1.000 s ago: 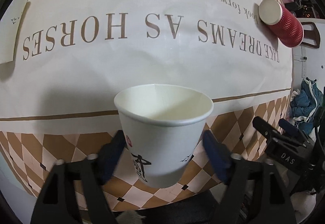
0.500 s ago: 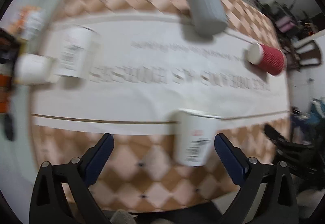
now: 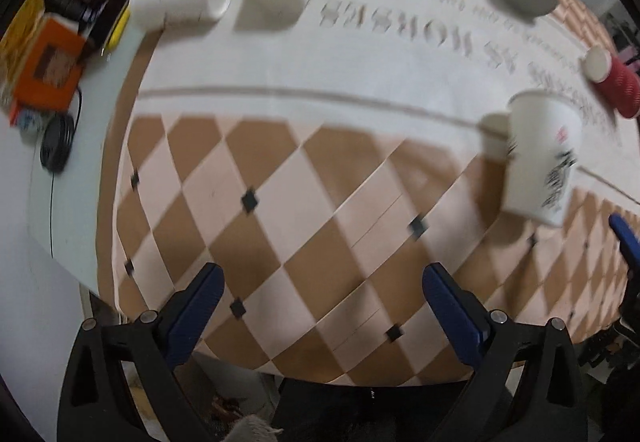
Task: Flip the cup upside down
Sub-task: 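Grasp the upright white calligraphy cup around its body with the right gripper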
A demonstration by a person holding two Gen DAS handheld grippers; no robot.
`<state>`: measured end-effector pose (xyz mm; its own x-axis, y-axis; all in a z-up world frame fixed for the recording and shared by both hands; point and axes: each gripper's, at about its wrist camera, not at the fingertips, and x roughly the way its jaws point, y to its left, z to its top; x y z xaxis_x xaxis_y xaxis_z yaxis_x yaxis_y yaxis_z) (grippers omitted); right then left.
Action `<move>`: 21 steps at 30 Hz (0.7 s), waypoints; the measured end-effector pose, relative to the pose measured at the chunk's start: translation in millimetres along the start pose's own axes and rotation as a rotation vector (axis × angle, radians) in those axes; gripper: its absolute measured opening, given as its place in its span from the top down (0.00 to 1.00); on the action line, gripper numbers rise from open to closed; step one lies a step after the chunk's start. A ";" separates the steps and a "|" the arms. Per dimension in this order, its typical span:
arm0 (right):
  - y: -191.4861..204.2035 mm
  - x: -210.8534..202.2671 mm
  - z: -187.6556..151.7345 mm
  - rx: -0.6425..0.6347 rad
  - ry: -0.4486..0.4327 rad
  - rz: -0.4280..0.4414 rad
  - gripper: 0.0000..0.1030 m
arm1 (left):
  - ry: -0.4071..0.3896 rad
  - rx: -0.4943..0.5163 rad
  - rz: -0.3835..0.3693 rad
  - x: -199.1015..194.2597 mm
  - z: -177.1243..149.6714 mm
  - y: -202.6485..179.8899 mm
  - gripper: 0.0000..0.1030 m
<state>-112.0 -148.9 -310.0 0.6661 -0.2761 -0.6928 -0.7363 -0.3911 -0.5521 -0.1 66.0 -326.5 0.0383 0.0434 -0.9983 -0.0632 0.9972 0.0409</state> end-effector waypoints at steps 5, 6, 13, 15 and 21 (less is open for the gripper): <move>23.8 18.3 28.1 -0.391 -0.111 -0.137 0.16 | 0.027 -0.074 0.010 17.0 -8.0 16.9 0.02; 26.9 24.7 31.4 -0.451 -0.125 -0.152 0.20 | 0.028 -0.085 0.008 19.5 -7.6 18.9 0.02; 30.4 64.0 41.7 -0.651 -0.164 -0.192 0.39 | 0.031 -0.180 0.034 26.9 -7.4 38.9 0.02; 25.7 66.3 41.8 -0.652 -0.174 -0.183 0.39 | 0.026 -0.196 0.043 26.4 -8.4 43.8 0.02; 19.8 64.8 46.0 -0.554 -0.189 -0.099 0.41 | 0.023 -0.226 0.050 23.2 -5.4 50.4 0.02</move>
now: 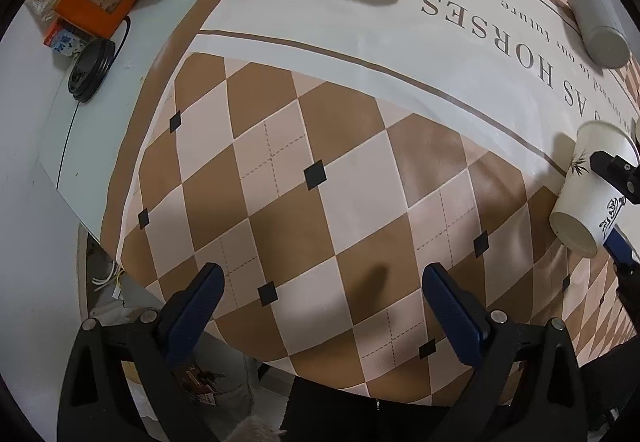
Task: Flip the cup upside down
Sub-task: 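Grasp the upright white calligraphy cup around its body with the right gripper, then lift the white cup with the right gripper and turn it rim-down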
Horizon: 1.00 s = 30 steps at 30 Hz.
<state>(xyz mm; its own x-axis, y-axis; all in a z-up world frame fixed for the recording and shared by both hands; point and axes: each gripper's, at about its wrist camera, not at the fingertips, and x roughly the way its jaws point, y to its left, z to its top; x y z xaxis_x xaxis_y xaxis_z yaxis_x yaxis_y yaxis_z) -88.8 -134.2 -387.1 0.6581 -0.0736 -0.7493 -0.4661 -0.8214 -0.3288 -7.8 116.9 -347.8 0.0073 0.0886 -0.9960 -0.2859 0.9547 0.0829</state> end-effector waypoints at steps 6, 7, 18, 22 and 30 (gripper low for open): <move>-25.8 -1.5 -13.7 0.191 0.005 0.149 0.41 | -0.029 -0.009 0.012 -15.0 7.6 -2.9 0.02; -30.0 -0.8 -18.3 0.233 0.011 0.181 0.41 | -0.035 -0.010 0.014 -21.9 7.3 -4.6 0.02; -74.5 37.4 -79.6 0.749 0.122 0.655 0.41 | -0.078 -0.023 0.006 -35.2 20.2 -1.7 0.02; -83.1 72.8 -110.3 1.017 0.204 0.928 0.41 | -0.084 -0.026 -0.011 -38.3 25.3 -2.6 0.02; -64.1 139.3 -164.3 1.501 0.328 1.392 0.41 | -0.075 0.004 -0.067 -31.9 39.1 -10.0 0.02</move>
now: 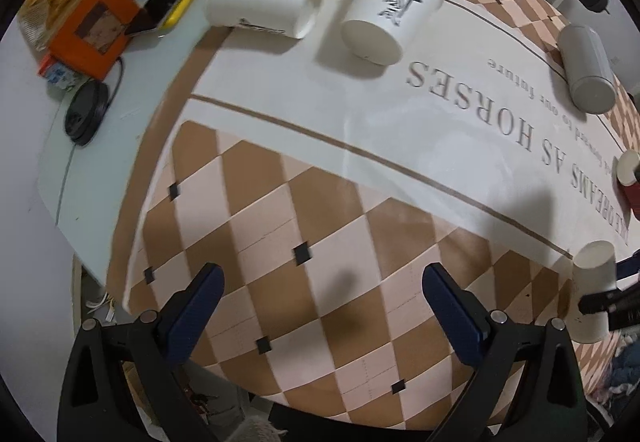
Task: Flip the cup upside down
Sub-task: 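Lift the white cup with the right gripper and turn it rim-down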
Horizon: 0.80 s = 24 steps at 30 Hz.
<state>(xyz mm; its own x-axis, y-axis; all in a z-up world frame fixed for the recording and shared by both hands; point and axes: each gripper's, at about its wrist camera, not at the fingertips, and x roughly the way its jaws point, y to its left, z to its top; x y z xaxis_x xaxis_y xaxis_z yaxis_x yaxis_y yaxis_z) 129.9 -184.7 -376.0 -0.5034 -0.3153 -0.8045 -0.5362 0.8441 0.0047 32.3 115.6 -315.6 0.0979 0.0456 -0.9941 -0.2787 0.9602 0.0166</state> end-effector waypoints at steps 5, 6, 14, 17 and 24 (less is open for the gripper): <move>-24.9 7.7 8.0 0.159 0.004 0.094 0.41 | -0.006 0.062 -0.063 5.9 4.4 -18.5 0.02; -26.7 8.4 7.9 0.176 0.001 0.106 0.41 | -0.007 0.084 -0.072 7.9 5.4 -24.4 0.02; -41.5 12.9 -4.1 0.234 -0.016 0.190 0.35 | -0.002 0.169 -0.067 17.9 11.4 -59.4 0.00; -47.0 5.1 -11.5 0.189 -0.085 0.136 0.23 | -0.004 0.191 -0.047 17.4 11.6 -71.2 0.00; -45.2 -5.8 -21.3 0.132 -0.229 0.069 0.43 | 0.016 0.206 -0.015 15.2 6.9 -102.9 0.00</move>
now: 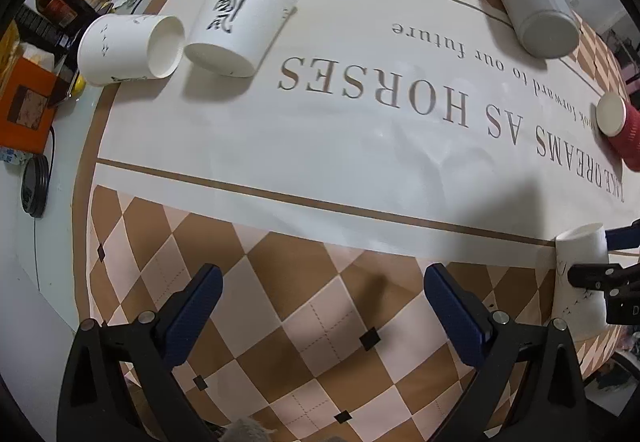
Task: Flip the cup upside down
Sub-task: 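Lift the white cup with the right gripper and turn it rim-down, then lower the inverted cup onto the cloth and open the right gripper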
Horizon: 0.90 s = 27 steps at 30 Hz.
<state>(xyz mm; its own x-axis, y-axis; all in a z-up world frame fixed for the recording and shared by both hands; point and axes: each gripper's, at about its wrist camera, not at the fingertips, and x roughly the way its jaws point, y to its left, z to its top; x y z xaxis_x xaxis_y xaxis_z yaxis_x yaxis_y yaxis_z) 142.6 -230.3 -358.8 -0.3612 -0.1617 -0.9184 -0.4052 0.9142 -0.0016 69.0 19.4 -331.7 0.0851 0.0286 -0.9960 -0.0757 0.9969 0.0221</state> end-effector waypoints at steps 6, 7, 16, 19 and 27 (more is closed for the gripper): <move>-20.0 -24.1 -9.1 0.065 -0.169 0.106 0.44 | 0.003 0.013 0.015 -2.2 7.5 -28.8 0.00; -26.2 -32.7 -10.4 0.090 -0.232 0.125 0.44 | 0.003 0.010 0.014 -2.7 8.8 -32.2 0.00; -52.0 -86.5 -16.5 0.262 -0.799 0.104 0.44 | -0.001 -0.013 0.018 3.6 47.0 -47.5 0.00; -53.7 -84.8 -18.3 0.263 -0.926 0.028 0.44 | 0.001 -0.020 0.027 9.4 55.3 -53.1 0.00; -34.4 -58.6 -39.7 0.206 -1.044 -0.074 0.43 | -0.010 0.000 0.042 20.7 58.3 -70.6 0.00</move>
<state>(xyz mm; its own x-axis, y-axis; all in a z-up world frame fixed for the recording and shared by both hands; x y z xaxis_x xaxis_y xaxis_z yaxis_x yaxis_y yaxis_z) 144.3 -267.1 -289.3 0.5966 0.0900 -0.7975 -0.2118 0.9761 -0.0482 134.1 -46.1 -348.8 0.0918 0.0707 -0.9933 -0.0797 0.9948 0.0635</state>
